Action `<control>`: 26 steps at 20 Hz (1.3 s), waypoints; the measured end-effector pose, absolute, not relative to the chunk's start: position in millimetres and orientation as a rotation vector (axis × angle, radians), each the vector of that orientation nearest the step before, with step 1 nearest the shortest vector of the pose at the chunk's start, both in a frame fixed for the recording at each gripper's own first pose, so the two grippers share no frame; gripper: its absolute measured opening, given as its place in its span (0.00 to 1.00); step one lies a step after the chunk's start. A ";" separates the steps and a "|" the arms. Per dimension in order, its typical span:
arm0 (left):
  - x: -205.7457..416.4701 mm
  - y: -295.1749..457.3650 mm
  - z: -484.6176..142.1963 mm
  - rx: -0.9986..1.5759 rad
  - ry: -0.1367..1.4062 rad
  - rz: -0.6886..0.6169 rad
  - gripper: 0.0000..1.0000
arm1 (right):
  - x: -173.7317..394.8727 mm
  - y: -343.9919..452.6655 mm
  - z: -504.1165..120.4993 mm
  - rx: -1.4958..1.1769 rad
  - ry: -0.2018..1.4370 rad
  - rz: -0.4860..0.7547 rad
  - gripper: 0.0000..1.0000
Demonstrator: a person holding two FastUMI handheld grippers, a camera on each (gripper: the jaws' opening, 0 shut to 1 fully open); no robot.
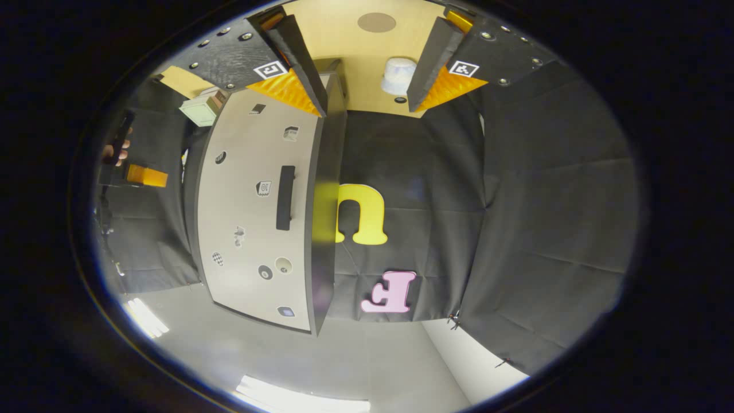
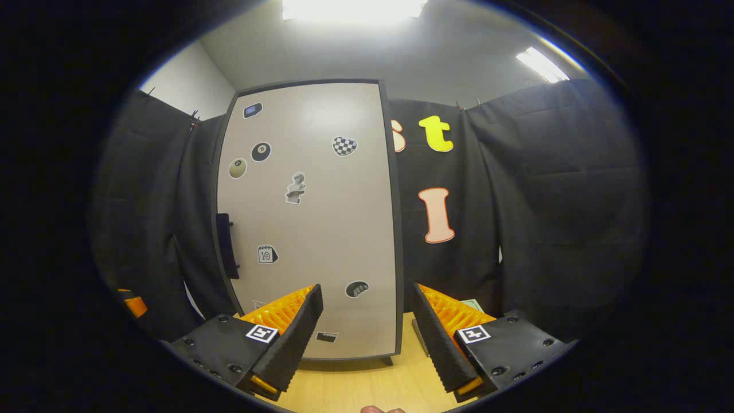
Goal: Open the cabinet door with the right hand, grasp the bottle in the cabinet with the left hand and place it on the coaster, then close the cabinet door with the right hand.
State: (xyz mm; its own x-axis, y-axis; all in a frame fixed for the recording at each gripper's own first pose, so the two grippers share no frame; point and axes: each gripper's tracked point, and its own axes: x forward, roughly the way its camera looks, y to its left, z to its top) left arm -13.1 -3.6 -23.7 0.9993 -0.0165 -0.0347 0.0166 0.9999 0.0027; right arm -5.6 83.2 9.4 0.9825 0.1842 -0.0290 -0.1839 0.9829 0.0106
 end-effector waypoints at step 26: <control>-77.1 108.8 -119.4 -0.082 0.192 0.284 0.84 | 66.4 340.0 41.3 -0.017 0.024 0.458 0.98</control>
State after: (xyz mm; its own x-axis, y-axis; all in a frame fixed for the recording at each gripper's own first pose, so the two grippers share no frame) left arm -77.1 108.8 -119.4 0.9417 0.2706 -0.1999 -0.2861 0.9567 -0.0529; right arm 66.4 340.0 41.3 0.8968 0.4415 -0.0272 -0.4419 0.8970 -0.0112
